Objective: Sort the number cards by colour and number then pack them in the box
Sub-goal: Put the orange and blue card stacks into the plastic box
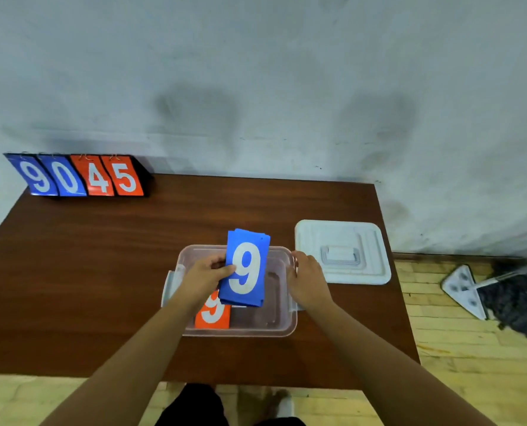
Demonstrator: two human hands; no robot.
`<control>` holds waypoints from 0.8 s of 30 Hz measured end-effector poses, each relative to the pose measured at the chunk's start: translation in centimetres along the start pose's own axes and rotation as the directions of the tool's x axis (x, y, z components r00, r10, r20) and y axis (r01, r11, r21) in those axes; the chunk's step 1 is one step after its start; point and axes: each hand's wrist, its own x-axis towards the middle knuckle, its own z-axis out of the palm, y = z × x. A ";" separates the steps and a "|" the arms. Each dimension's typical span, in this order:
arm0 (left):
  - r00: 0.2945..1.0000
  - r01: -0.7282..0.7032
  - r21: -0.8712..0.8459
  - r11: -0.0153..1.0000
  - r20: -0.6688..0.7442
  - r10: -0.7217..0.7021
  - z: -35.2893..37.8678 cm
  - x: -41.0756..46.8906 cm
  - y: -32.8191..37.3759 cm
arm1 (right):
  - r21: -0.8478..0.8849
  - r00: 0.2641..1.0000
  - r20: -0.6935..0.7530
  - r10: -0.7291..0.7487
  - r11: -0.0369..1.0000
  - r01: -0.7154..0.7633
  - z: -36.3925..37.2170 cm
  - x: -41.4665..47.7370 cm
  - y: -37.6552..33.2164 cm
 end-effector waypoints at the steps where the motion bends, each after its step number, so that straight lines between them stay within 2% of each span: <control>1: 1.000 0.024 0.022 0.999 0.016 -0.024 0.5 -0.3 -0.8 | 0.014 1.000 -0.010 -0.020 1.000 0.020 0.2 -0.3 0.4; 4: 0.993 0.119 0.118 0.986 0.011 -0.121 1.6 -0.2 -3.1 | 0.095 0.999 -0.042 -0.023 0.995 0.027 0.2 -0.7 0.9; 7: 0.979 0.196 0.181 0.964 -0.088 -0.183 2.5 0.9 -5.1 | 0.141 1.000 -0.026 -0.017 0.990 0.020 0.0 -0.4 1.2; 10: 0.976 0.209 0.300 0.931 -0.119 -0.181 4.0 2.6 -6.6 | 0.152 1.000 -0.006 -0.021 0.988 0.022 -0.1 -0.2 1.6; 14: 0.979 0.205 0.422 0.883 -0.073 -0.192 6.2 4.7 -7.5 | 0.139 1.000 0.007 -0.027 0.990 0.026 0.6 -0.2 2.4; 20: 0.992 0.127 0.730 0.672 -0.081 -0.100 7.2 5.8 -9.1 | 0.162 0.997 -0.010 -0.076 0.984 0.077 0.8 -1.1 2.9; 24: 0.987 0.119 0.811 0.573 -0.034 -0.157 7.7 5.6 -8.2 | 0.162 0.996 -0.005 -0.089 0.983 0.088 1.3 -1.1 3.5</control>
